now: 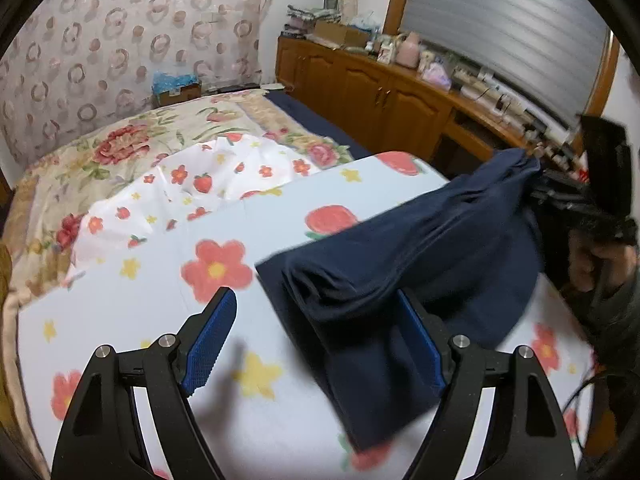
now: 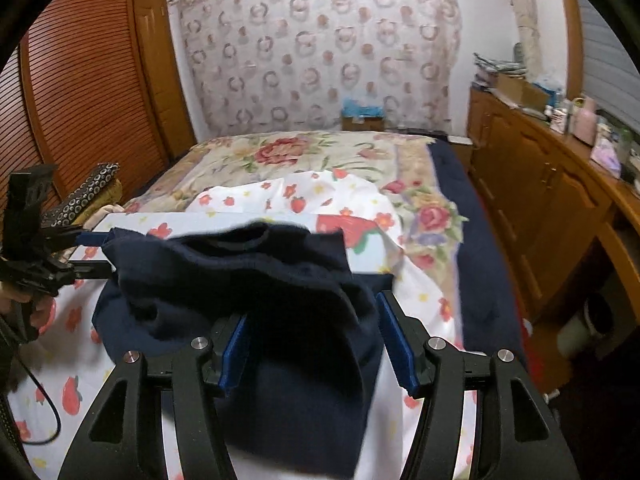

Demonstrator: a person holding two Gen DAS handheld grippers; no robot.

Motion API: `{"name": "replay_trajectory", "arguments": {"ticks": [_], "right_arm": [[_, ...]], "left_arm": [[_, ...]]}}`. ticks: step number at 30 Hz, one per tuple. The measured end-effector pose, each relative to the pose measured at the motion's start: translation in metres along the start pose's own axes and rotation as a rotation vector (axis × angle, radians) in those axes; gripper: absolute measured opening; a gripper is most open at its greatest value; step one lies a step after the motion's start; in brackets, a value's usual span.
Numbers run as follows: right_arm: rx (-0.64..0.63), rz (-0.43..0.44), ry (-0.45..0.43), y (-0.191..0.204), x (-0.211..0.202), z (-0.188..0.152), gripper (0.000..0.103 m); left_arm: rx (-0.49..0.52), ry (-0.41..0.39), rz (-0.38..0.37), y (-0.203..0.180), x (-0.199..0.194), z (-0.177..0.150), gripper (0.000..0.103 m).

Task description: Fold small clothes

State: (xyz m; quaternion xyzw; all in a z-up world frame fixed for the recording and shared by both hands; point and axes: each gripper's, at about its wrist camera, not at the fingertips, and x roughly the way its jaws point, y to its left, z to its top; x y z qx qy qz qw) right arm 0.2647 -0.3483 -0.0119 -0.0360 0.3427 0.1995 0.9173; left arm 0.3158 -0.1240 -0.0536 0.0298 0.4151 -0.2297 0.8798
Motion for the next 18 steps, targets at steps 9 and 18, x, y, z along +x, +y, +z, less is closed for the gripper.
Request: {"name": "replay_trajectory", "arguments": {"ticks": [9, 18], "right_arm": [[0.084, -0.064, 0.050, -0.050, 0.020, 0.002, 0.008], [0.096, -0.116, 0.039, -0.041, 0.019, 0.003, 0.044]], "left_arm": [[-0.057, 0.005, 0.112, 0.021, 0.031, 0.022, 0.081], [-0.067, 0.030, 0.090, 0.022, 0.035, 0.018, 0.081]]}}
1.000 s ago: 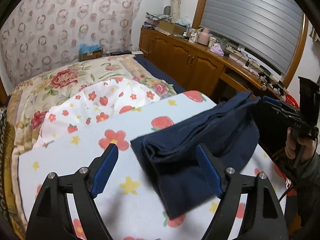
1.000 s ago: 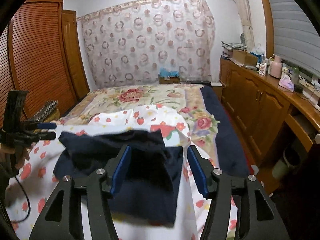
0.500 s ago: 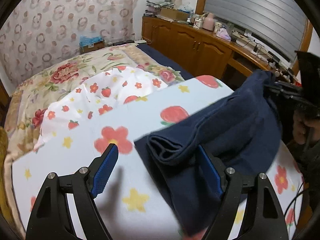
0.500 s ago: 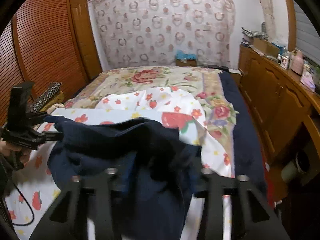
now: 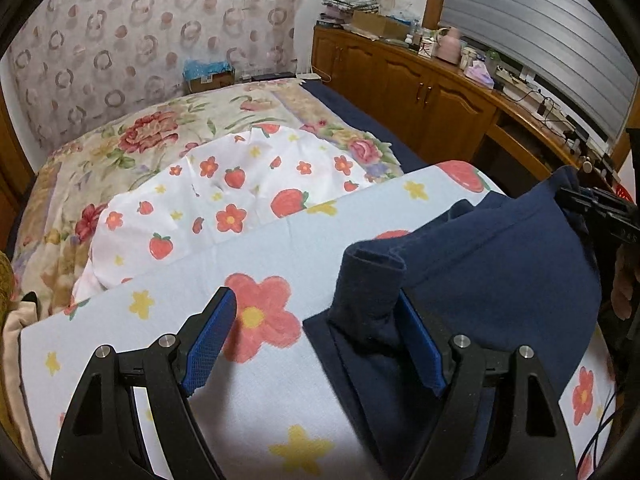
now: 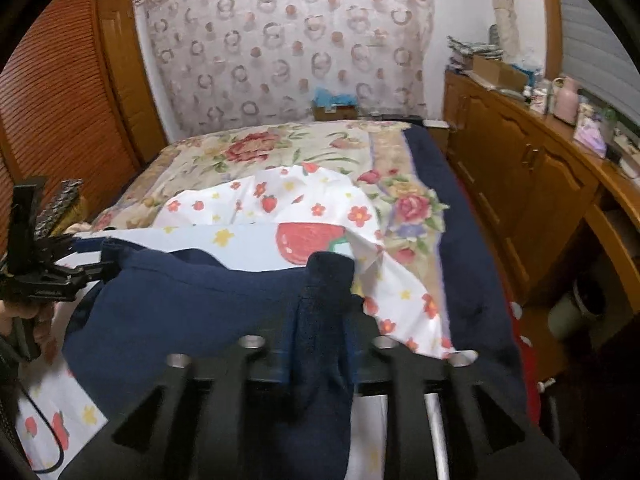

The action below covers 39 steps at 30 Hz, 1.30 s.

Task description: Fold small clothes

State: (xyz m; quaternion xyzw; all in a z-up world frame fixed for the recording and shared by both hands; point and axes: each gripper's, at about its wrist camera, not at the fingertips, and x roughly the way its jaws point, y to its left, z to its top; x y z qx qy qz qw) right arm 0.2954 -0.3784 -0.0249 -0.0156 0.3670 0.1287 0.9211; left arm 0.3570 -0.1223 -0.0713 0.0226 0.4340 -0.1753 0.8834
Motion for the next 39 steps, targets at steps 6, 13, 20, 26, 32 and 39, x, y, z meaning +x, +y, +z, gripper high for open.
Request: {"name": "replay_trajectory", "arguments": {"ticks": [6, 13, 20, 26, 32, 39], "right_arm": [[0.003, 0.003, 0.025, 0.007, 0.003, -0.009, 0.066], [0.054, 0.027, 0.080, 0.002, 0.014, -0.011, 0.066], [0.109, 0.110, 0.114, -0.011, 0.024, -0.010, 0.066], [0.124, 0.121, 0.111, -0.013, 0.028, -0.013, 0.067], [0.103, 0.151, 0.096, -0.003, 0.021, -0.017, 0.046], [0.060, 0.189, 0.093, 0.009, 0.018, -0.020, 0.019]], "left_arm": [[-0.038, 0.022, -0.072, 0.000, 0.000, -0.006, 0.081], [-0.057, 0.028, -0.139, -0.006, 0.001, -0.015, 0.063], [-0.052, 0.020, -0.145, -0.007, 0.003, -0.014, 0.061], [-0.067, 0.023, -0.203, -0.007, 0.002, -0.014, 0.028], [0.038, -0.080, -0.146, -0.032, -0.028, -0.013, 0.017], [0.051, -0.174, -0.166, -0.040, -0.070, -0.007, 0.016]]}}
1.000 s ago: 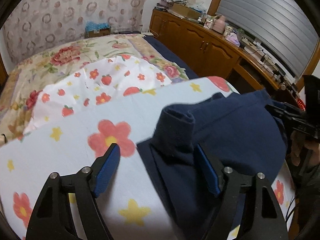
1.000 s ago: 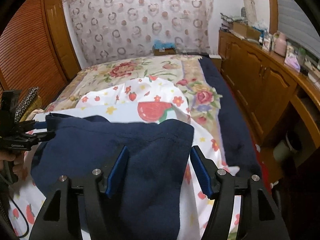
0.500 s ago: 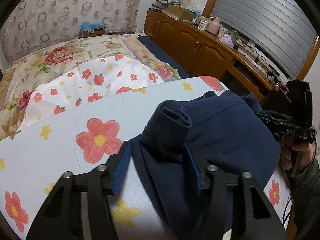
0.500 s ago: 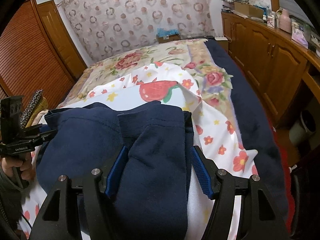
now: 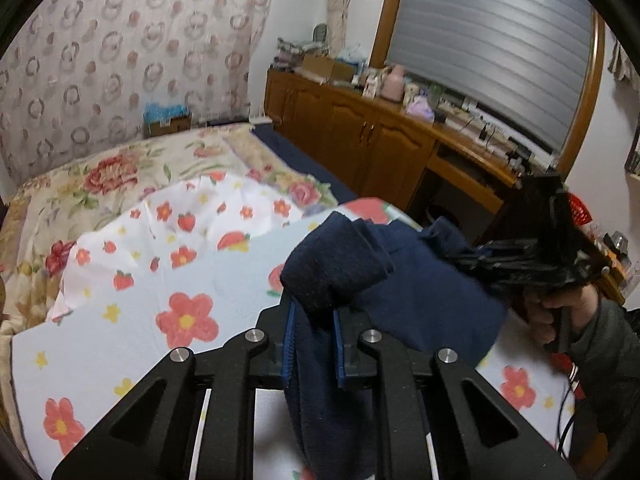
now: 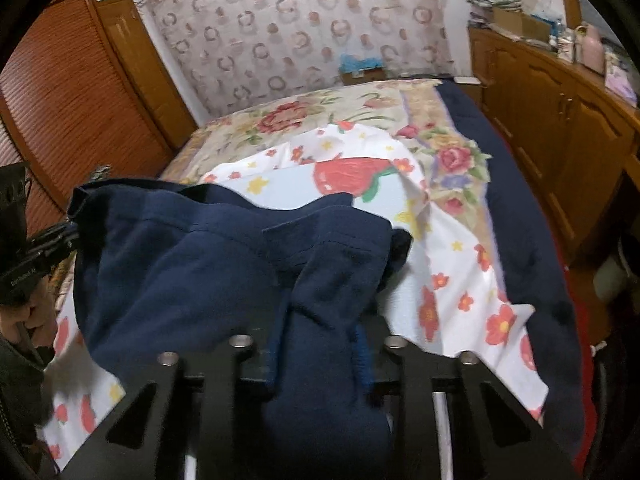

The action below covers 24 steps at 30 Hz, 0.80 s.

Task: Fold small clothes
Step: 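Lift the folded shirt with both tools and carry it toward the pillow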

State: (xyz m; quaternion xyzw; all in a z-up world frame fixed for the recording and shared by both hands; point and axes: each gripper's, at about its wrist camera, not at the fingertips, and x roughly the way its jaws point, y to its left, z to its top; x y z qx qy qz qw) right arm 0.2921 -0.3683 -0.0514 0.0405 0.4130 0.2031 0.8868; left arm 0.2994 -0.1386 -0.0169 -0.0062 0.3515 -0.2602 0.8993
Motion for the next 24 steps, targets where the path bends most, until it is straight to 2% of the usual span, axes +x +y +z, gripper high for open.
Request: {"name": "replay_trajectory", "arguments": {"ticks": [2, 10, 17, 24], "right_arm": [[-0.014, -0.008, -0.037, 0.004, -0.008, -0.001, 0.014], [-0.065, -0.014, -0.228, 0.030, -0.052, 0.002, 0.012], [-0.178, 0.019, -0.296, 0.080, -0.068, 0.024, 0.012], [-0.283, 0.067, -0.306, 0.132, -0.045, 0.045, 0.012]], "left_arm": [[0.003, -0.032, -0.009, -0.004, -0.013, 0.004, 0.016], [0.046, -0.159, -0.003, -0.013, -0.073, 0.025, 0.016], [0.016, -0.234, 0.095, 0.014, -0.122, 0.023, 0.016], [-0.006, -0.259, 0.221, 0.043, -0.165, 0.006, 0.016]]}}
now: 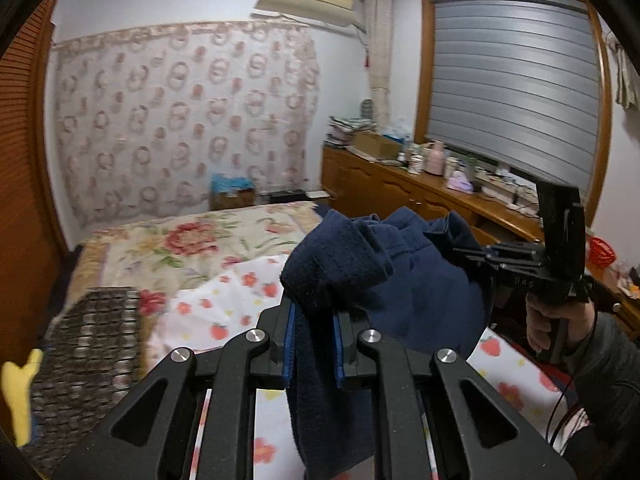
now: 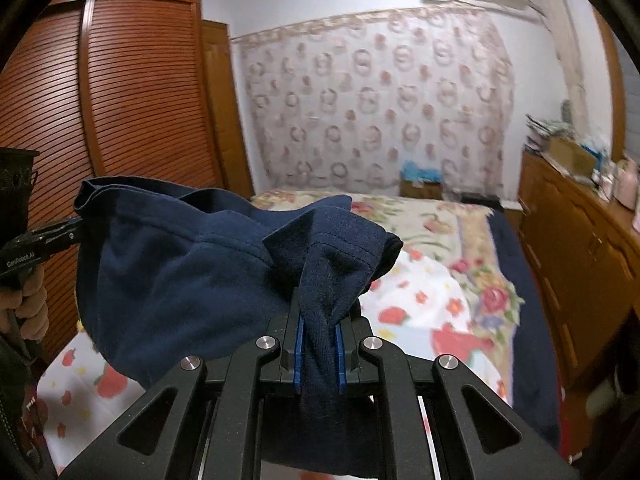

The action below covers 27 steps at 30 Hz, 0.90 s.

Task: Fold small clothes
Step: 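Lift the folded shirt with both tools and carry it toward the pillow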

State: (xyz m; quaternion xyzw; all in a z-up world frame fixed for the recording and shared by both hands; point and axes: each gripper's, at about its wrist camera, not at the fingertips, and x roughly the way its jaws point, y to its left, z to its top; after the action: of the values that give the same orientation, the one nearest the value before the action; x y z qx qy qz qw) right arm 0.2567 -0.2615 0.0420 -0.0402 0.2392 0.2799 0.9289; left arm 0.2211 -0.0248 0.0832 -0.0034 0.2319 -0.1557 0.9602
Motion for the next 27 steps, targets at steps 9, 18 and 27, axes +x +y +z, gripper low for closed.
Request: {"name": "replay_trajectory", "arguments": {"ticks": [9, 18, 27], "right_arm": [[-0.123, 0.060, -0.038, 0.032, 0.042, 0.034, 0.012], [-0.212, 0.161, -0.049, 0.068, 0.097, 0.071, 0.012], [-0.343, 0.241, -0.011, 0.117, 0.175, 0.100, 0.012]], "left_arm": [[-0.053, -0.045, 0.119, 0.052, -0.045, -0.012, 0.016], [-0.110, -0.093, 0.230, 0.107, -0.073, -0.029, 0.016], [-0.264, -0.097, 0.316, 0.173, -0.087, -0.074, 0.016]]}}
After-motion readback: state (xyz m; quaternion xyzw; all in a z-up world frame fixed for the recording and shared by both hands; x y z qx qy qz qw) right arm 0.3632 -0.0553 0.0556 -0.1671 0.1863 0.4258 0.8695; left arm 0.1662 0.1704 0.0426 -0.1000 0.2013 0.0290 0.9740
